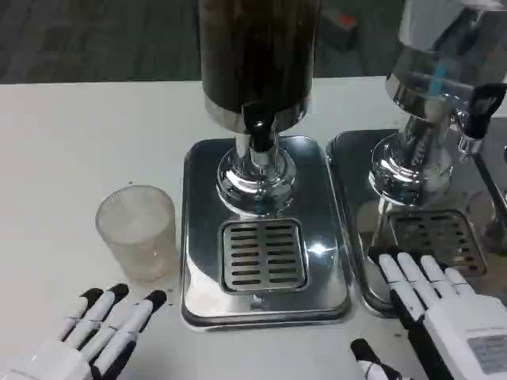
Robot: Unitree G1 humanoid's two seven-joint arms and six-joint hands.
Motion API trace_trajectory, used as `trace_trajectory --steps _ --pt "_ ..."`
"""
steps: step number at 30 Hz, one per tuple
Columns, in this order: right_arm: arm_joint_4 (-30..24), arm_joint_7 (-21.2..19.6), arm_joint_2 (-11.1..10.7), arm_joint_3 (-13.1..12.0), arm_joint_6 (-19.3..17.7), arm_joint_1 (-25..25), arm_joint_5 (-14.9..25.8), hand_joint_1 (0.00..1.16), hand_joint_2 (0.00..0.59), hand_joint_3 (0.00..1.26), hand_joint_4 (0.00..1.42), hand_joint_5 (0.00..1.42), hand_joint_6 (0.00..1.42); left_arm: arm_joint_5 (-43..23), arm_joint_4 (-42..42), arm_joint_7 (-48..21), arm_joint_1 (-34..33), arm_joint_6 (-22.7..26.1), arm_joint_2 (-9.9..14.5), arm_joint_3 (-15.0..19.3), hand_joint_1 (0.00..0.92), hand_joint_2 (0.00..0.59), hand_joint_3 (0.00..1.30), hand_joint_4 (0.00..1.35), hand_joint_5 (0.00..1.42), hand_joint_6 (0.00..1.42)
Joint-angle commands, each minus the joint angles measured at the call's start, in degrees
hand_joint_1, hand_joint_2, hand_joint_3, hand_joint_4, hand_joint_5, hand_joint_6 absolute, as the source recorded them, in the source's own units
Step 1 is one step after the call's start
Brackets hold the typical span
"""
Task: Grasp the cup under the faucet to collect the drink, then remove the cup.
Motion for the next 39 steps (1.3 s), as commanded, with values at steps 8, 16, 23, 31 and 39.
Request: trace_trajectory --steps 8,16,23,31,39 --pt "-0.03 -0.54 0.41 -0.75 -0.09 0.17 1.37 0.22 0.388 0.0 0.0 0.0 0.06 -1.68 0.15 -1.17 0.17 0.21 0.65 -0.6 0.0 0.049 0.0 0.0 0.0 0.0" --pt "-0.08 -0.68 0.77 -1.31 -0.24 0.27 2.68 0.22 0.391 0.01 0.0 0.0 0.09 -3.83 1.53 0.93 0.02 -2.2 0.34 -0.17 0.0 0.054 0.0 0.0 0.0 0.0" --pt "-0.41 -0.54 2.12 -1.68 0.08 -0.19 3.85 0.22 0.395 0.02 0.0 0.0 0.09 -8.16 4.69 5.17 -1.66 -7.08 -0.5 1.59 0.0 0.082 0.0 0.0 0.0 0.12" --pt "-0.71 -0.35 4.35 -1.28 0.87 -0.96 3.68 0.23 0.403 0.03 0.0 0.0 0.11 -14.44 9.71 4.65 -5.76 -10.64 -1.3 3.36 0.0 0.084 0.01 0.0 0.05 0.17" --pt "-0.03 -0.76 6.02 -1.19 1.04 -1.4 3.85 0.23 0.403 0.05 0.0 0.0 0.12 -21.07 13.3 0.7 -10.85 -9.84 -2.78 3.98 0.0 0.023 0.0 0.0 0.1 0.23"
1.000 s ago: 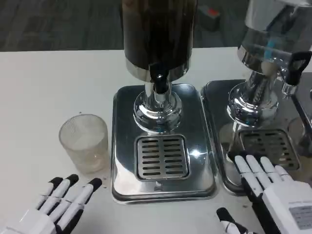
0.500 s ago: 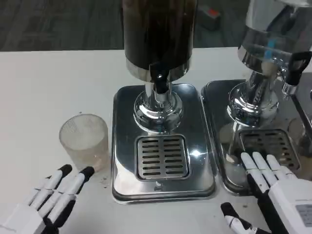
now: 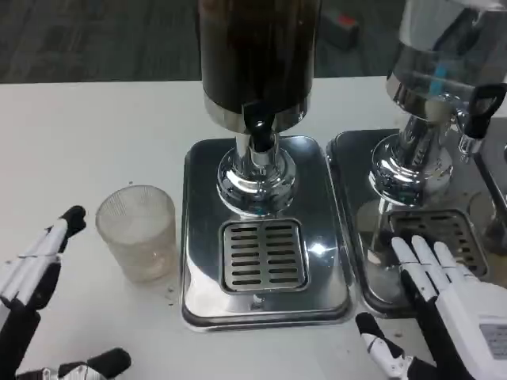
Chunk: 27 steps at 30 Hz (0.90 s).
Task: Grasp the cup under the faucet to collect the drink, then remove the cup.
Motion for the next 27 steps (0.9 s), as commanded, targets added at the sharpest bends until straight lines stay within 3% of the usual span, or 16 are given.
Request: trace_trajectory --steps 1,10,16,27 --pt "0.21 -0.79 0.55 -0.15 0.41 -0.43 0.57 0.23 0.403 0.05 0.0 0.0 0.12 -3.38 1.49 -2.95 -2.42 0.96 -1.17 0.62 0.0 0.015 0.0 0.0 0.1 0.24" --pt "1.52 -0.45 0.03 -0.66 -0.21 -2.38 2.57 0.24 0.388 0.06 0.0 0.0 0.13 -9.58 3.22 -10.57 -7.92 5.99 -4.08 0.08 0.061 0.002 0.01 0.01 0.15 0.28" --pt "1.82 -0.17 0.2 -0.62 0.16 -3.05 3.36 0.24 0.387 0.07 0.0 0.0 0.14 -12.15 6.32 -16.58 -12.99 9.08 -4.07 -0.97 0.105 0.0 0.03 0.04 0.19 0.35" --pt "1.39 -0.56 1.15 0.06 0.71 -1.89 3.46 0.24 0.381 0.08 0.0 0.0 0.14 -9.28 10.56 -21.2 -20.81 15.33 -3.52 -4.26 0.193 0.002 0.03 0.01 0.18 0.32"
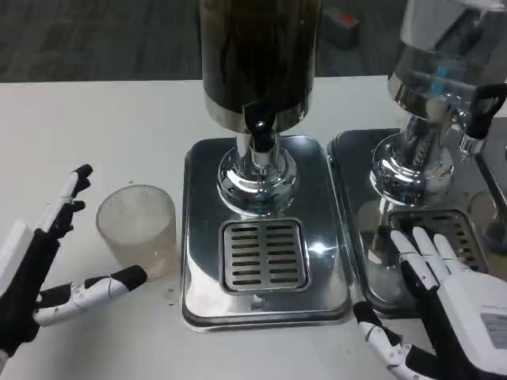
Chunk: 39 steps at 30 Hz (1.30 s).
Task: Grasp the cup under the faucet to collect the drink, then remove the cup.
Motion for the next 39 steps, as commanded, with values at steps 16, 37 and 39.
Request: trace_trajectory --steps 16,37,39 --pt "-1.91 -0.39 1.26 0.1 0.89 2.39 0.17 0.24 0.38 0.11 0.02 0.0 0.16 -1.56 12.5 -3.97 -11.09 2.17 -0.36 -4.11 0.198 0.0 0.0 0.01 0.18 0.32" --pt "-1.95 -0.31 1.66 0.17 0.67 2.87 1.18 0.24 0.372 0.12 0.02 0.0 0.18 -2.63 20.76 -6.87 -16.28 2.71 -0.57 -7.45 0.203 0.0 0.0 0.0 0.17 0.3" --pt "-1.95 -0.24 1.65 0.2 0.67 2.86 1.28 0.24 0.371 0.12 0.02 0.0 0.18 -2.98 21.31 -7.17 -16.47 2.8 -0.63 -7.59 0.203 0.0 0.0 0.0 0.17 0.3"
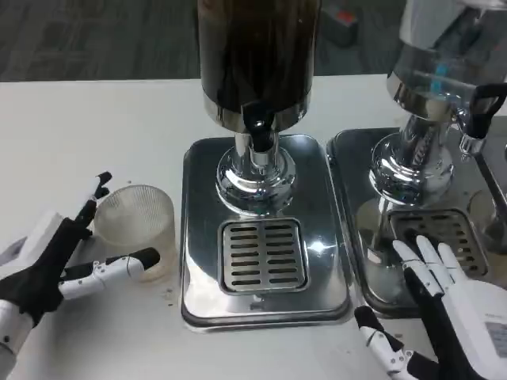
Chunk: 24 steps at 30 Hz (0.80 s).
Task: Grasp the cup under the faucet to collect the drink, then remove the cup.
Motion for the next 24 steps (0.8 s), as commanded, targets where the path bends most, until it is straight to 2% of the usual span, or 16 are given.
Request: trace_trajectory --steps 1,10,24 --pt "-0.47 -0.22 -0.02 -0.1 0.07 0.34 0.58 0.24 0.371 0.12 0.02 0.01 0.18 -0.62 1.82 -1.22 -1.11 0.35 -0.15 -0.67 0.202 0.0 0.0 0.0 0.17 0.3" --pt "-0.98 0.28 -0.22 -0.41 0.27 0.76 1.23 0.24 0.371 0.12 0.03 0.01 0.19 -0.62 3.62 -2.1 -2.19 1.06 -0.65 -1.45 0.2 0.0 0.0 0.0 0.17 0.3" --pt "-2.2 0.71 -0.07 -0.73 0.74 1.81 1.75 0.24 0.371 0.12 0.03 0.01 0.19 1.8 3.86 0.51 -3.22 4.26 -1.57 -4.79 0.211 0.0 0.0 0.0 0.17 0.31"
